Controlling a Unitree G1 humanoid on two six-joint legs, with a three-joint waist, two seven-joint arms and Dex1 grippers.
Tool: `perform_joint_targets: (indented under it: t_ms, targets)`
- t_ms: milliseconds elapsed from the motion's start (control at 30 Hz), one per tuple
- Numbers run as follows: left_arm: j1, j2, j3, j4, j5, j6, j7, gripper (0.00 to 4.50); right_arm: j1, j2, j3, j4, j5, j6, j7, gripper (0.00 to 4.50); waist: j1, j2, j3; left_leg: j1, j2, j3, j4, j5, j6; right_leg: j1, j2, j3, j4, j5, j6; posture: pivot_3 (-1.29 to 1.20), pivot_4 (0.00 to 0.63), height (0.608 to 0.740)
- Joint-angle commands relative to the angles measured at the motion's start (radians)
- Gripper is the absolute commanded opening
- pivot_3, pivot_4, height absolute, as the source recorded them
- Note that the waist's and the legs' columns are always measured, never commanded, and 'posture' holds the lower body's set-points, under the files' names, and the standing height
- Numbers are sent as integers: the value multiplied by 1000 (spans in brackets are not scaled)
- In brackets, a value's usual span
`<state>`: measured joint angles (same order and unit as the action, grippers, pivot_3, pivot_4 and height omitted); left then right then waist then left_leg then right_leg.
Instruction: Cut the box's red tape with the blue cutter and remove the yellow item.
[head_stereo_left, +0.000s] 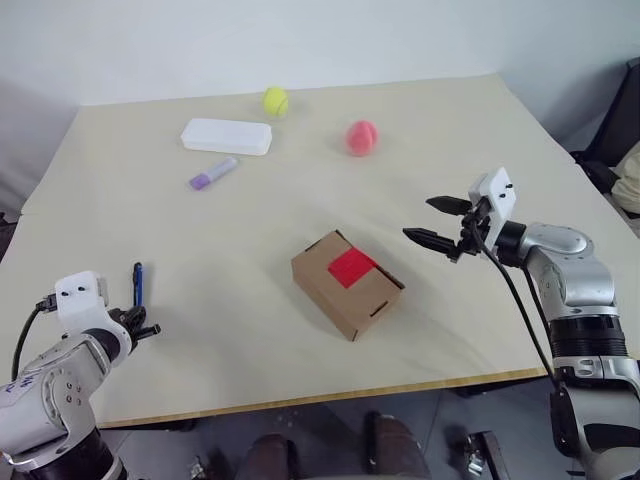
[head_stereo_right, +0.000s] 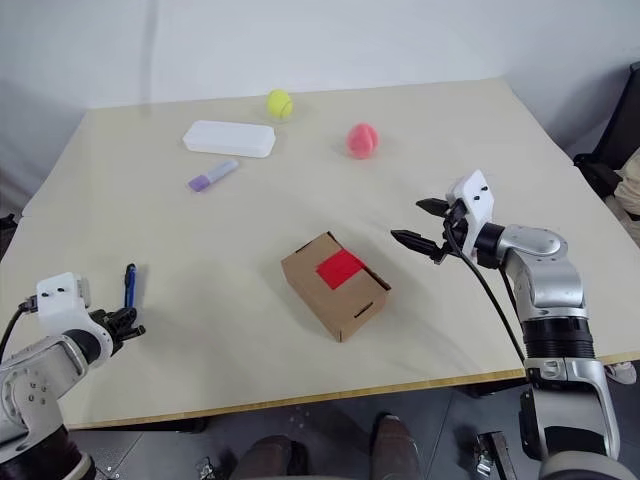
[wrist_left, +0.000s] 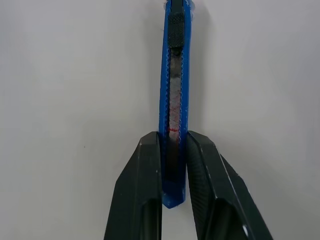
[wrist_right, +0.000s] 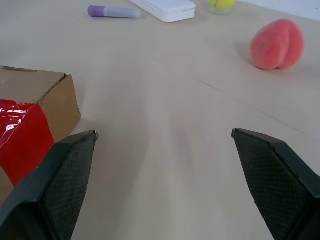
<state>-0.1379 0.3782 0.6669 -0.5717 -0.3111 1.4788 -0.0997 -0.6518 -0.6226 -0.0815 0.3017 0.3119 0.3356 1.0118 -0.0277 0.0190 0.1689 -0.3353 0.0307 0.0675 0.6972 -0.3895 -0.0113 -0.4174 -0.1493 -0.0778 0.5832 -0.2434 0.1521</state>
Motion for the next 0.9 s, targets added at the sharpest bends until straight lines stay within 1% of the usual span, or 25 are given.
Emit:
perform_joint_targets:
  t_ms: [33,100,167,233,333,467,567,667,800,900]
  targets:
    - [57,51,-59,-7,-43,-38,-97,375,-25,-18,-5,-62,24,27,13,4500,0,0,0,0,0,0,0,0,0,0,0,0,0,0,0,0,150,740]
    - [93,103,-95,-30,-90,-78,-186,375,-36,-24,1,-97,34,60,26,4500,0,-1,0,-1,0,0,0,0,0,-1,0,0,0,0,0,0,150,740]
    - [153,128,-123,-71,-122,-221,-289,375,-43,-25,14,-144,40,80,41,4500,1,-1,0,-3,0,0,0,0,0,-3,0,0,0,0,0,0,150,740]
    - [218,179,-163,-84,-140,-332,-389,375,-51,-27,31,-202,45,110,50,4500,1,-3,2,-8,0,0,0,0,0,-8,-1,0,1,0,0,0,150,740]
    - [293,244,-213,-58,-112,-597,-541,375,-67,-33,68,-297,54,158,59,4500,1,-4,2,-16,1,1,1,0,-1,-17,0,-2,2,0,0,0,150,740]
    - [314,310,-251,25,-87,-842,-677,375,-78,-34,116,-410,68,210,73,4500,2,-4,2,-21,1,2,2,0,-1,-24,0,-2,2,0,0,0,150,740]
    - [319,383,-291,92,-58,-936,-756,375,-81,-3,129,-476,98,250,45,4500,1,-5,3,-22,1,4,1,-1,0,-24,0,-3,2,0,0,0,150,740]
    - [314,420,-312,143,-48,-986,-791,375,-71,23,131,-505,107,256,14,4500,1,-6,4,-21,1,6,1,-1,1,-25,0,-3,2,0,0,0,150,740]
    - [297,429,-316,186,-45,-1024,-797,375,-28,25,129,-539,115,258,-7,4500,2,-7,4,-21,1,7,1,-2,2,-25,0,-3,2,0,0,0,150,740]
    - [297,440,-314,178,-83,-987,-818,375,-7,18,130,-556,119,260,-13,4500,2,-9,5,-21,1,7,1,-2,2,-25,-1,-4,2,0,0,0,150,740]
